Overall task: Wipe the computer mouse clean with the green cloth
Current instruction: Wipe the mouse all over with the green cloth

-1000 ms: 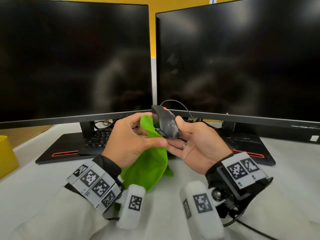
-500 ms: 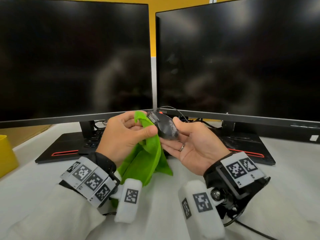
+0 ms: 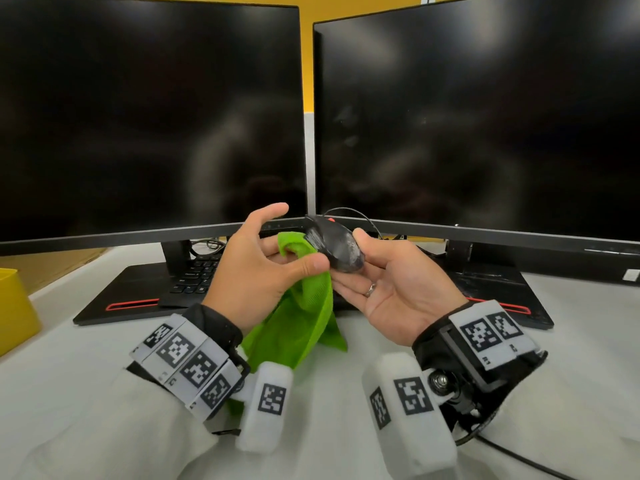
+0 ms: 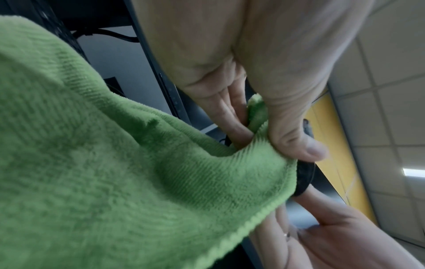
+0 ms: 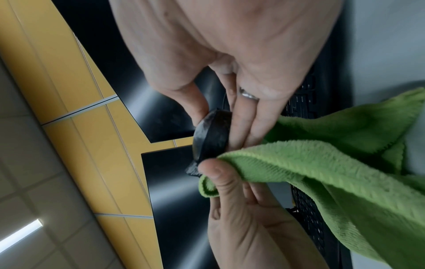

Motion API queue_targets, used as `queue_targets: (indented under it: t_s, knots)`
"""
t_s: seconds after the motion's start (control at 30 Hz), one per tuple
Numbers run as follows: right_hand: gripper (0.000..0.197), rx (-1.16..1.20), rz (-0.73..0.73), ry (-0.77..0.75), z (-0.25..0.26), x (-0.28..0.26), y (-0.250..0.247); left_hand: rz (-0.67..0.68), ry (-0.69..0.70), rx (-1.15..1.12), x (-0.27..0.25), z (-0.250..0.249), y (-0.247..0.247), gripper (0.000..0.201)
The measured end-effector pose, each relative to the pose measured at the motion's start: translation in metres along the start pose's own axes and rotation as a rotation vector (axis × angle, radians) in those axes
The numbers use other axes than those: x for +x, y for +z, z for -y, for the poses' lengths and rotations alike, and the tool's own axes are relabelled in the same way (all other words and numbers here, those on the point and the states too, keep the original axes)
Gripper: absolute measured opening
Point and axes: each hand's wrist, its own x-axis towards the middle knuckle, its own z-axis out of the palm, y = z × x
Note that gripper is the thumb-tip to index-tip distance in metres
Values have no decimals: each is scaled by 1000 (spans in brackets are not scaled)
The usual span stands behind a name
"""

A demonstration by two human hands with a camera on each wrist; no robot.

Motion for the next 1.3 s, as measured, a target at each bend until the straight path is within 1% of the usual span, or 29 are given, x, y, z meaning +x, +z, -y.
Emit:
queue_targets:
  t_s: [0.13,0.23,0.3,0.33,0.37,0.5,0.53,0.63,0.73,0.8,0.83,0.9,1.03,1.1,1.17,1.23,1.27,1.3]
  knots:
    - [28,-33,46,-17,3,-4,0,-78,14,-47,5,2,-7,61]
    - [29,-89,64,-62,2,-3,-1,-165,1,-124,10,9,-12,56]
    - [29,-151,66,-82,3,-3,-3,-221,7,-117,13,12,-15,44]
    - [29,-183,67,-88,3,-3,-4,-229,16,-100,16,14,-17,39]
    - [29,-213,66,-92,3,-3,-5,-210,18,-79,19,18,-19,37]
    - [35,-276,60,-119,1,-1,-4,-87,-36,47,18,18,-16,41]
    - [36,-287,61,-131,0,0,-5,-54,-53,49,17,16,-13,40]
    - [36,-310,61,-165,1,-1,-5,92,-131,-48,8,1,-2,36]
    - [35,-354,75,-185,-2,-3,-4,200,-147,-93,2,0,3,25]
    - [36,-402,91,-201,-5,-5,-3,241,-127,-56,1,6,3,41]
    - [36,-426,95,-208,-6,-6,-2,236,-138,-53,1,8,3,48]
    - [34,-481,84,-221,-5,-8,0,209,-150,-94,1,9,3,49]
    - [19,-670,-61,-289,2,-8,-1,112,-169,-275,6,3,0,50]
    - [16,-726,-109,-328,3,-4,-3,91,-183,-343,8,-3,-3,48]
    - [26,-770,-71,-310,-1,-1,-3,86,-221,-411,9,-9,-5,45]
    - [35,-785,-6,-238,-8,1,-2,101,-277,-470,9,-12,-3,46]
    - [35,-789,8,-213,-11,1,-1,114,-299,-485,8,-14,-2,48]
    - [30,-795,-8,-207,-13,2,-2,130,-317,-488,8,-14,-2,49]
